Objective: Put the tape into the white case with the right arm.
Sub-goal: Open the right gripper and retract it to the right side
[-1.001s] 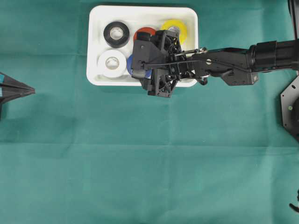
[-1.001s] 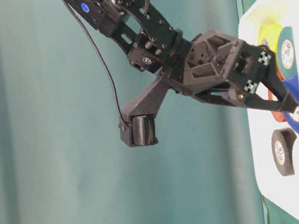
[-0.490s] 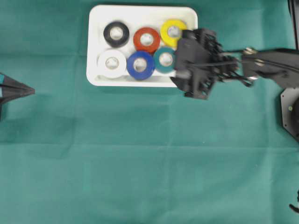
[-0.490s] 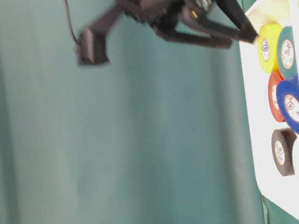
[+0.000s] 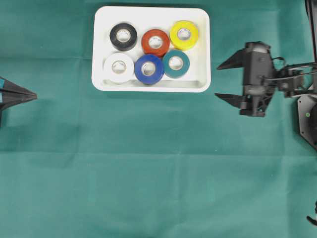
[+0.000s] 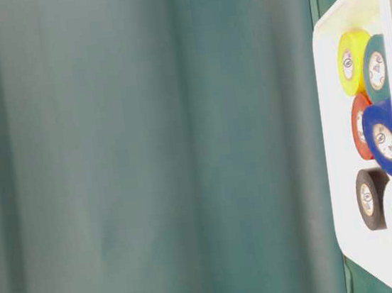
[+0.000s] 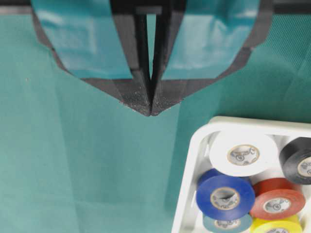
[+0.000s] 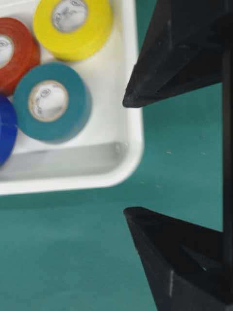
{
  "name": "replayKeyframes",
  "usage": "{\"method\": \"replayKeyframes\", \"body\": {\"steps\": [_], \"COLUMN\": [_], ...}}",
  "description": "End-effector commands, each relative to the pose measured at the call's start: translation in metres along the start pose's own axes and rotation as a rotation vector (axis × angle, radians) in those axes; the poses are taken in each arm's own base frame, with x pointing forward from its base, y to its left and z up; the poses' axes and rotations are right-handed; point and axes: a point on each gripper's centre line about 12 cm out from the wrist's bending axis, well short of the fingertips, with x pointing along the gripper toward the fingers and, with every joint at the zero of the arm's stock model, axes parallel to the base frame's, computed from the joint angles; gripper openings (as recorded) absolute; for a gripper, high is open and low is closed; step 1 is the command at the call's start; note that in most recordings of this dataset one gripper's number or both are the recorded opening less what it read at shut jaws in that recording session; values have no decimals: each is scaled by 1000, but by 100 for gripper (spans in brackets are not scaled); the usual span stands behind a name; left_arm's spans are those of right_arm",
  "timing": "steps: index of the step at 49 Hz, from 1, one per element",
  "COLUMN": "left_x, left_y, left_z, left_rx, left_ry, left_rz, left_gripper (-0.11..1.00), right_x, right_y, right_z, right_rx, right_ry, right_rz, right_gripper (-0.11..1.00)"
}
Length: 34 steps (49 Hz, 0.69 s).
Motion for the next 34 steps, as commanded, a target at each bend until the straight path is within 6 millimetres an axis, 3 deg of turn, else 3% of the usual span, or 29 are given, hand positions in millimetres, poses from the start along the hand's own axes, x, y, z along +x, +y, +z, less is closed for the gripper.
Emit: {"method": "replayKeyframes", "body": {"steps": [1,34], "left_x": [0,0], "left_y": [0,0], "left_z": [5,4], "left_rx": [1,1], "left_ry": [-11,-8], "left_rz": [3,4], "left_gripper": [0,0], "right_x": [-7,-49], "right_y": [1,-2], "right_z": [1,-54], "right_rx": [17,93], "right_ry": [-39,-122], "right_rz": [12,26], "right_gripper": [49,49]}}
